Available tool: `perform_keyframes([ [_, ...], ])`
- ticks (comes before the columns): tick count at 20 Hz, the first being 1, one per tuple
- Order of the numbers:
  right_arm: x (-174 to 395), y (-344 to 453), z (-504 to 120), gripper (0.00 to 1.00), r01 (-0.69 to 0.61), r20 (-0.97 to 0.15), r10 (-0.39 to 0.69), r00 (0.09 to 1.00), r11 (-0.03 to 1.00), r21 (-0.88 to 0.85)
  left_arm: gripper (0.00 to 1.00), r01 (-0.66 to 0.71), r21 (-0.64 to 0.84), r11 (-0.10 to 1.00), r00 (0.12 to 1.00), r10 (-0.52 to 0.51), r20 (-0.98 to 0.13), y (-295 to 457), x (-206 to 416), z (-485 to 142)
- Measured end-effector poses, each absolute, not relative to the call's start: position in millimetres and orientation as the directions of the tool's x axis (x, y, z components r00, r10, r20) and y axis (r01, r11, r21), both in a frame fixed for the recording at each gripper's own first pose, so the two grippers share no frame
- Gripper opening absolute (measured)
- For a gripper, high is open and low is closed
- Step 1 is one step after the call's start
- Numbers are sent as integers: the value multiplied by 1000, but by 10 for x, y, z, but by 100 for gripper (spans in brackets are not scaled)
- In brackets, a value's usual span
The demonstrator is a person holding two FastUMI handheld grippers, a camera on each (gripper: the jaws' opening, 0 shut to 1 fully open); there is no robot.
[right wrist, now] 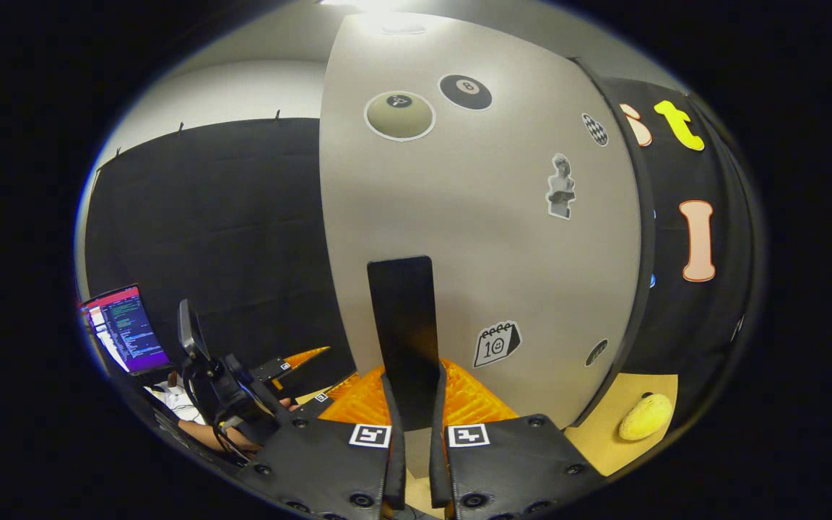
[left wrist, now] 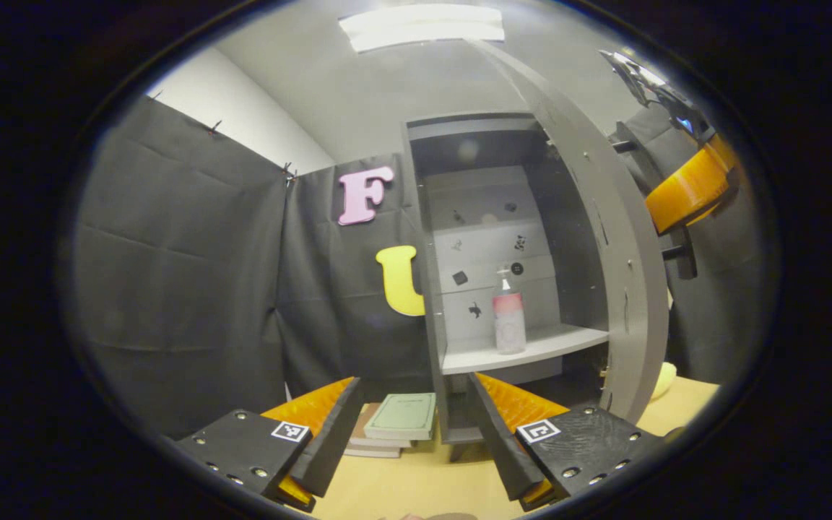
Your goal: Open the cabinet door with the right hand, grasp the bottle in the cabinet with the left hand and place it on the coaster, then close the cabinet door with the right hand.
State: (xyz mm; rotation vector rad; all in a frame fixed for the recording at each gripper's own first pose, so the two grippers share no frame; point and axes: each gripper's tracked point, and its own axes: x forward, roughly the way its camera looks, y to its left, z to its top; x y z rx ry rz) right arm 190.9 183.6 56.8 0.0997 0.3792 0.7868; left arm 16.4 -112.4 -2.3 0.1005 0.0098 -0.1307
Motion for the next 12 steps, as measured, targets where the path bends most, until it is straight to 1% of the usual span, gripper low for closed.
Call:
perform_keyframes([
  [5, 1898, 1748, 573, 14, -667, -295, 703, 647, 710, 226, 87, 165, 88, 982, 986, -164, -22, -1459, 143, -40],
  [8, 1889, 1689, 570, 14, -657, -291, 693, 660, 720, 225, 89, 179, 78, 981, 984, -178, -20, -1626, 159, -19],
  [9, 1889, 1666, 570, 14, -653, -290, 688, 665, 724, 221, 91, 184, 79, 980, 983, -183, -16, -1683, 142, 1],
  [10, 1901, 1647, 570, 14, -648, -288, 683, 672, 730, 220, 87, 189, 81, 979, 982, -188, -14, -1736, 111, 18],
  [12, 1891, 1613, 577, 14, -636, -281, 674, 683, 738, 224, 87, 198, 84, 977, 980, -197, -13, -1829, 81, 12],
])
